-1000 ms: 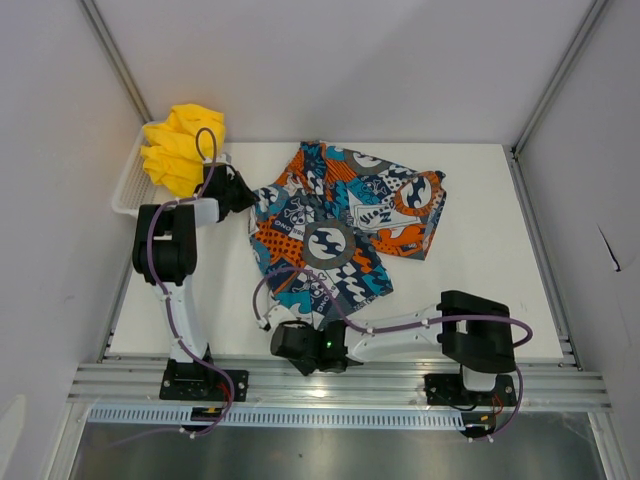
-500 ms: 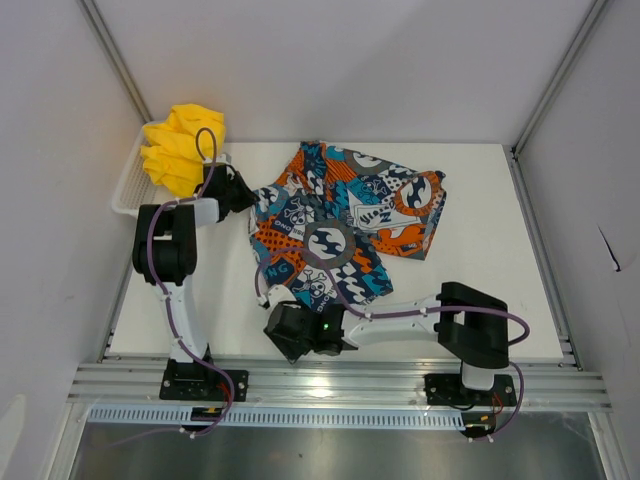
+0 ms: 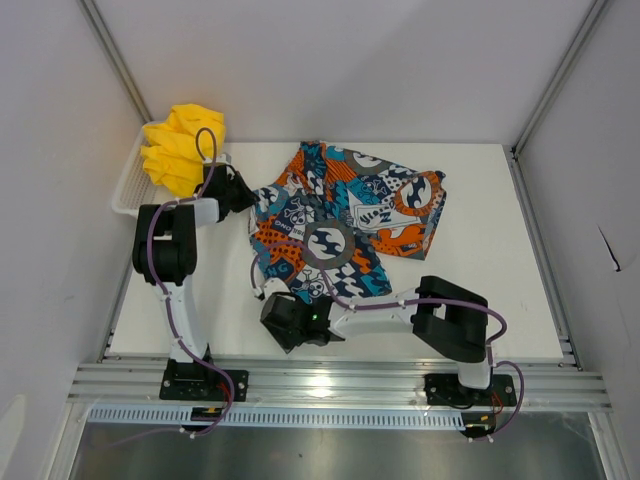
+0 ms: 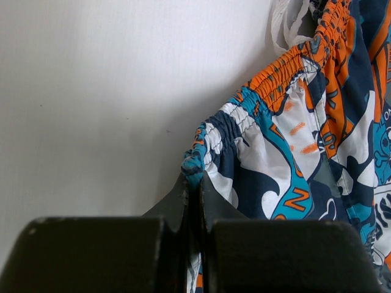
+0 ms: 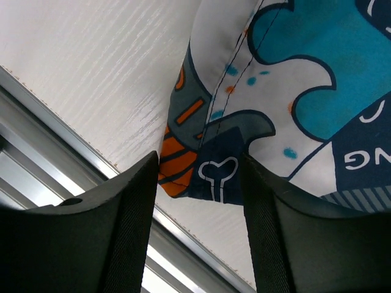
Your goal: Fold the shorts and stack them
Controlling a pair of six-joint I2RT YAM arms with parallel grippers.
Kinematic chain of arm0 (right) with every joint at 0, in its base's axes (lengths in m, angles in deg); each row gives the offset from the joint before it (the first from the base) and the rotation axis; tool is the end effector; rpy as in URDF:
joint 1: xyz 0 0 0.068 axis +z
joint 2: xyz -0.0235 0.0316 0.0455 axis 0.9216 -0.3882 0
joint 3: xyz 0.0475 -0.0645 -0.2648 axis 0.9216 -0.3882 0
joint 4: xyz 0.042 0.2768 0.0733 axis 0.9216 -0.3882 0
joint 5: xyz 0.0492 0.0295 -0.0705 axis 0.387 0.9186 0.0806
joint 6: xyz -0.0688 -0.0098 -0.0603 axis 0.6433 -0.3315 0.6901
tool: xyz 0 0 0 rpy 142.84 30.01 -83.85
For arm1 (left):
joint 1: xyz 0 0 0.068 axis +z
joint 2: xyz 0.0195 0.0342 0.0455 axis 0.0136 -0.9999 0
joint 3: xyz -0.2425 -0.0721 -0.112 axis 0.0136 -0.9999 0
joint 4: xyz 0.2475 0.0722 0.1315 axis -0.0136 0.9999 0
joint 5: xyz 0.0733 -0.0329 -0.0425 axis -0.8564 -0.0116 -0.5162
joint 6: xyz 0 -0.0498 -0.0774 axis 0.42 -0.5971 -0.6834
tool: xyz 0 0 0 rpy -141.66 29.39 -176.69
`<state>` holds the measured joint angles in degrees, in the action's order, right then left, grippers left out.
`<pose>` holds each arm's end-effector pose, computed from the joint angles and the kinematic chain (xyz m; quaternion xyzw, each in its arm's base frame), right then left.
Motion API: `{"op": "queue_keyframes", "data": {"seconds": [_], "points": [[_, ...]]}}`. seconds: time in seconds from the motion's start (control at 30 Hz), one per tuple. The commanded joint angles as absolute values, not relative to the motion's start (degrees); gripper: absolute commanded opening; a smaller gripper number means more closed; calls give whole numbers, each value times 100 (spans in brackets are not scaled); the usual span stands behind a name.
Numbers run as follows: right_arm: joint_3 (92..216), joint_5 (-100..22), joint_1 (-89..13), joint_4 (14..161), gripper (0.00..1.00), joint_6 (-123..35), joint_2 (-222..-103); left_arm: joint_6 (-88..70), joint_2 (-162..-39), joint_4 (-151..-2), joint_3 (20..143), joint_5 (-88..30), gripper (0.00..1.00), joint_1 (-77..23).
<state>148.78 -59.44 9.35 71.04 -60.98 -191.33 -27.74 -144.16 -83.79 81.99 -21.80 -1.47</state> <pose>0.1225 0.4293 0.1062 -0.3942 0.8673 0.1461 0.2665 0.5060 -0.0278 0.0953 -0.1715 0.8734 -0.2329 0.3917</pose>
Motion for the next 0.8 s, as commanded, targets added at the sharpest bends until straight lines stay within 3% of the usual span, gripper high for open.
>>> {"op": "queue_keyframes", "data": {"seconds": [0.0, 0.43, 0.77], "points": [[15022, -5814, 913, 7129, 56, -6131, -19422, -2782, -14107, -8557, 8225, -2125, 0, -113], [14706, -6024, 1115, 7085, 1, -6193, -19125, -2782, -14107, -8566, 8217, -2133, 0, -122], [14600, -6938, 1388, 6462, 0, -5983, -18572, -2782, -14124, -8522, 8287, -2081, 0, -113]]}}
